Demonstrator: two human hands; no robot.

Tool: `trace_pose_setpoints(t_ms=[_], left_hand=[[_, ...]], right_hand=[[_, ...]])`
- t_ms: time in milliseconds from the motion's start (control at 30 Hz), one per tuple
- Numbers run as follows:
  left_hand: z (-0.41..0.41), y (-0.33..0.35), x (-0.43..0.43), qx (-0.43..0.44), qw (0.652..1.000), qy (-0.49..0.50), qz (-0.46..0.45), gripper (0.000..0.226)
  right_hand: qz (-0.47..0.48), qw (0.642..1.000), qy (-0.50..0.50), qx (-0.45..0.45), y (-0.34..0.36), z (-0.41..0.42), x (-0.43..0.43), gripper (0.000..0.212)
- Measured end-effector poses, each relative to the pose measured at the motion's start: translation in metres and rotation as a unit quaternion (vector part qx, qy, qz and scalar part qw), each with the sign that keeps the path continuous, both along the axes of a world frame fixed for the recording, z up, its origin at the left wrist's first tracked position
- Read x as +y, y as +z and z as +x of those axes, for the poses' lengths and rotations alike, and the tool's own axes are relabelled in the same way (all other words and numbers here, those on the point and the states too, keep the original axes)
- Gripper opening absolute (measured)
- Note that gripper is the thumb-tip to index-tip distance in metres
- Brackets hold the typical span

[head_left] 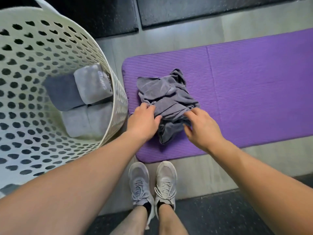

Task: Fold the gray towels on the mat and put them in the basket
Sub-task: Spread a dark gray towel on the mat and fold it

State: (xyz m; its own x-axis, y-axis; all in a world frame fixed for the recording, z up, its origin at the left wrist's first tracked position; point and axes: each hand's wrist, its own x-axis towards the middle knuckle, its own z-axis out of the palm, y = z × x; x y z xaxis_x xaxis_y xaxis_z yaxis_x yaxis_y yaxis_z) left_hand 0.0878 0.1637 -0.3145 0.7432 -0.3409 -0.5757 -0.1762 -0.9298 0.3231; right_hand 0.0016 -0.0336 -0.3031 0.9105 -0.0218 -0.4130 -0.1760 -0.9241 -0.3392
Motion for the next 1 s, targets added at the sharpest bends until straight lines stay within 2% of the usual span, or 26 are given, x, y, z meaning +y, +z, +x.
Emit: trace_pose_setpoints(t_ms=[267, 367, 467, 533, 600, 767, 1000], left_hand=[[-0.003, -0.1, -0.002, -0.081, 0.997, 0.008, 0.004, 0.055], [0.0, -0.111, 0.001, -0.105, 0.994, 0.013, -0.014, 0.041], [0.004, -0.106, 0.004, -0.095, 0.993, 0.044, -0.06, 0.028], [0.003, -0.094, 0.004, -0.093, 0.99, 0.049, -0.096, 0.025], [0.0, -0.076, 0.002, -0.096, 0.983, 0.046, -0.149, 0.022], [-0.001, -0.016, -0.001, -0.043, 0.962, 0.037, -0.266, 0.025], [0.02, 0.075, -0.01, -0.014, 0.939, 0.025, -0.343, 0.018]], right_hand=[[0.014, 0.998, 0.003, -0.063, -0.106, 0.026, 0.022, 0.051], [0.012, 0.997, -0.017, -0.068, -0.124, 0.032, 0.02, 0.068], [0.012, 0.998, -0.007, -0.055, -0.123, 0.035, 0.016, 0.049], [0.006, 0.999, 0.003, -0.047, -0.113, 0.033, 0.012, 0.036], [0.017, 0.999, 0.0, -0.045, -0.094, 0.03, 0.009, 0.033], [0.136, 0.988, -0.048, -0.046, -0.026, 0.02, 0.005, 0.032], [0.208, 0.958, -0.182, -0.077, 0.076, 0.018, -0.008, 0.018]])
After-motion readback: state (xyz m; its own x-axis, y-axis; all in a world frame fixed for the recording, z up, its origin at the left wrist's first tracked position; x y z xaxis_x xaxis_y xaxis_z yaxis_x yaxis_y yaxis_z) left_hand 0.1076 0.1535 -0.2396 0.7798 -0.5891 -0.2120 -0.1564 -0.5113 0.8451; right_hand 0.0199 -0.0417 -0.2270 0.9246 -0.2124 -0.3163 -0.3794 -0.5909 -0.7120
